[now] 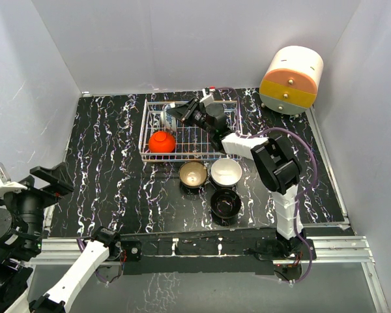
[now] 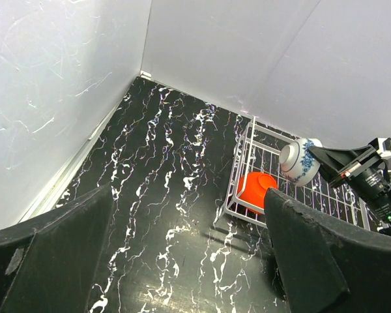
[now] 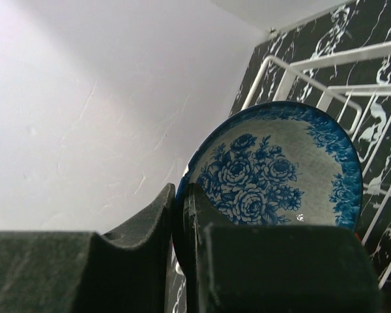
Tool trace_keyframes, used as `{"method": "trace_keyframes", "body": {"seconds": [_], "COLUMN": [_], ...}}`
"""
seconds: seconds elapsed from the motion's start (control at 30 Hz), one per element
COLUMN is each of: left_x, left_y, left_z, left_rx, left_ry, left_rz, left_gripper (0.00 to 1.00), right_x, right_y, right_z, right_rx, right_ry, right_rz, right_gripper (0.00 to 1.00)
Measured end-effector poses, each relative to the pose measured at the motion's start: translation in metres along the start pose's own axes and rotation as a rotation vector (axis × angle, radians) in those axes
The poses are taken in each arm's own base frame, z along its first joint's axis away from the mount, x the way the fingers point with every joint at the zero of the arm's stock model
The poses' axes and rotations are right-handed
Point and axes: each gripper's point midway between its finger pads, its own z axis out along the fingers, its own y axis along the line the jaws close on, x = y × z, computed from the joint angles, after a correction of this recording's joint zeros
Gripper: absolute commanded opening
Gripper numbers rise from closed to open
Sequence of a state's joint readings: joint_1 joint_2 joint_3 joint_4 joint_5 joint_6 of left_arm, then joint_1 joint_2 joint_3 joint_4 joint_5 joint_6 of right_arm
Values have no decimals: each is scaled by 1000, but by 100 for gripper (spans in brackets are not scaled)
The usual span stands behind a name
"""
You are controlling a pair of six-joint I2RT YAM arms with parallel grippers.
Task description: Load the bowls into the dish rack
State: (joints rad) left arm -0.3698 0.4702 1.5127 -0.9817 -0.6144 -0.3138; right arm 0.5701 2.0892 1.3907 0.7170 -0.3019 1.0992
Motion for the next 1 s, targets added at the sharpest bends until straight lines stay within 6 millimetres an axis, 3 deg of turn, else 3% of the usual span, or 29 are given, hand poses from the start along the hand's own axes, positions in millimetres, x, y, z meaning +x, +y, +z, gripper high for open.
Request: {"method": "trace_keyframes", "body": {"seconds": [0.17, 0.4, 1.0], "left_x": [0, 1, 2], "left_y": [0, 1, 2], "left_z": [0, 0, -1], "left_rx": [-1, -2, -6], "left_ry": [1, 5, 9], "left_rz": [1, 4, 11], "left_gripper": [97, 97, 97], "right_x": [-11, 0, -31], "right_y": [-13, -62, -77], "right_z": [4, 7, -2], "right_rx": [0, 78, 74], "right_ry": [-59, -65, -133], "right_rz": [21, 84, 156], "right_gripper": [8, 8, 17]}}
